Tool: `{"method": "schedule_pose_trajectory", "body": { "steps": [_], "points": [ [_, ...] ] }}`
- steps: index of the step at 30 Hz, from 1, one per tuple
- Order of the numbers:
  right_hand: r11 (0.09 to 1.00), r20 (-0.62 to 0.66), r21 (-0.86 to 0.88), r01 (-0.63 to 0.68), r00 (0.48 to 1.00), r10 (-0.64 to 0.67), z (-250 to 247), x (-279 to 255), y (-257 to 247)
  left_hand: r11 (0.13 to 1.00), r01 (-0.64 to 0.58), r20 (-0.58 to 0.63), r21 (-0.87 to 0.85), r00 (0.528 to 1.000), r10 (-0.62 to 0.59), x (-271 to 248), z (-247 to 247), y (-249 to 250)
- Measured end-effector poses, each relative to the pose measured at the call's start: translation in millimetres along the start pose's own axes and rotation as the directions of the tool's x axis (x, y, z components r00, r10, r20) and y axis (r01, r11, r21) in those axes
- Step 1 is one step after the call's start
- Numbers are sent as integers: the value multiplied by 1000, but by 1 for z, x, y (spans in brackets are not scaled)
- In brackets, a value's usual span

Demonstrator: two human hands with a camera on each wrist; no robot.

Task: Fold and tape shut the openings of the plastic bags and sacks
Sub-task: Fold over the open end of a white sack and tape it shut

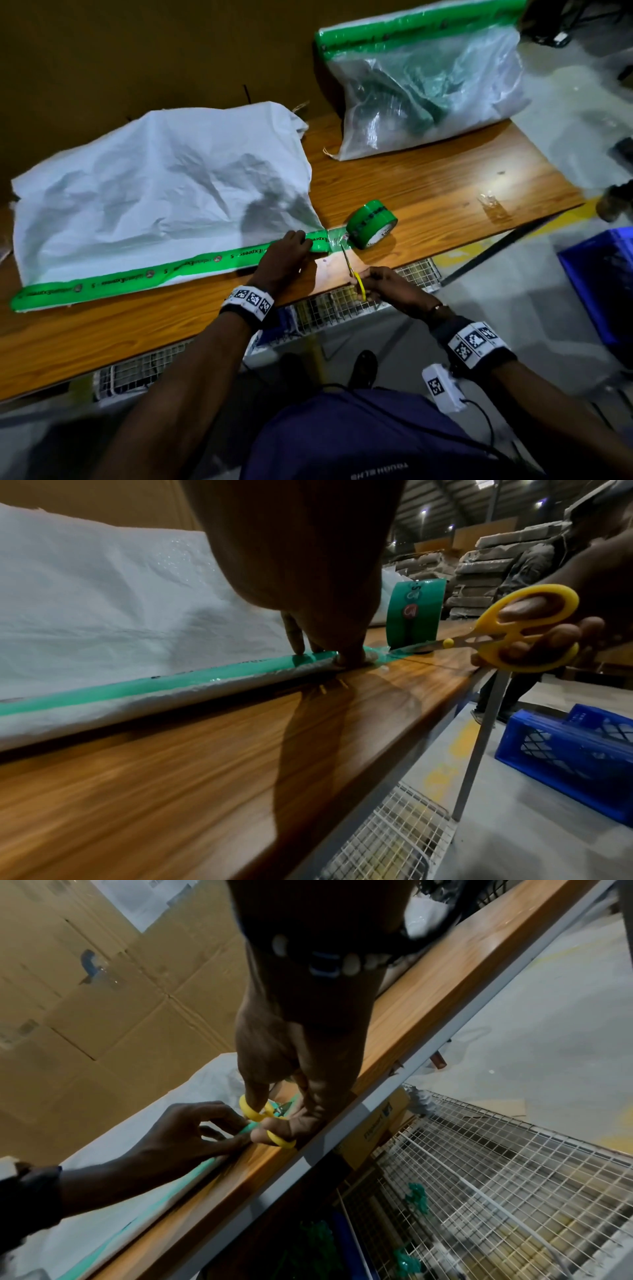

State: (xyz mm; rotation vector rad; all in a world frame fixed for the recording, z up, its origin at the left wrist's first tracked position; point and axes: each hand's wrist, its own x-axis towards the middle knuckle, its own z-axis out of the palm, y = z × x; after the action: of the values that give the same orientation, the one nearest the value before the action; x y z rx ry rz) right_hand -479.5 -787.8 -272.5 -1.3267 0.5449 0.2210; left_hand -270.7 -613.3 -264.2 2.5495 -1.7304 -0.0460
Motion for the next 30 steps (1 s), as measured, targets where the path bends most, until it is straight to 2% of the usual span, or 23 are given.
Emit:
{"method": "schedule_pose_trajectory", "body": {
  "steps": [3,8,13,17,23,30],
  "points": [
    [1000,6,12,24,1000,-24,3,-3,-1,999,11,-26,-50,1000,-13,10,-8,0],
    [989,-12,148,-10,1000,12,7,-7,-4,993,71,-95,-98,992,-81,18,-17,6],
    [976,12,213,-54,999,53,7,-10,8,979,113,-104,-172,986,-132,4,-13,7],
    [973,63,217,-77,996,65,12,-10,13,965,114,-126,-234,981,-146,-5,-7,6],
    [985,12,173,-27,1000,25,15,5,15,952,92,-156,-291,977,-142,-8,-6,6],
    [988,-56,154,23,998,-15,15,10,19,965,104,-138,-242,981,-140,-6,-7,5]
  ]
}}
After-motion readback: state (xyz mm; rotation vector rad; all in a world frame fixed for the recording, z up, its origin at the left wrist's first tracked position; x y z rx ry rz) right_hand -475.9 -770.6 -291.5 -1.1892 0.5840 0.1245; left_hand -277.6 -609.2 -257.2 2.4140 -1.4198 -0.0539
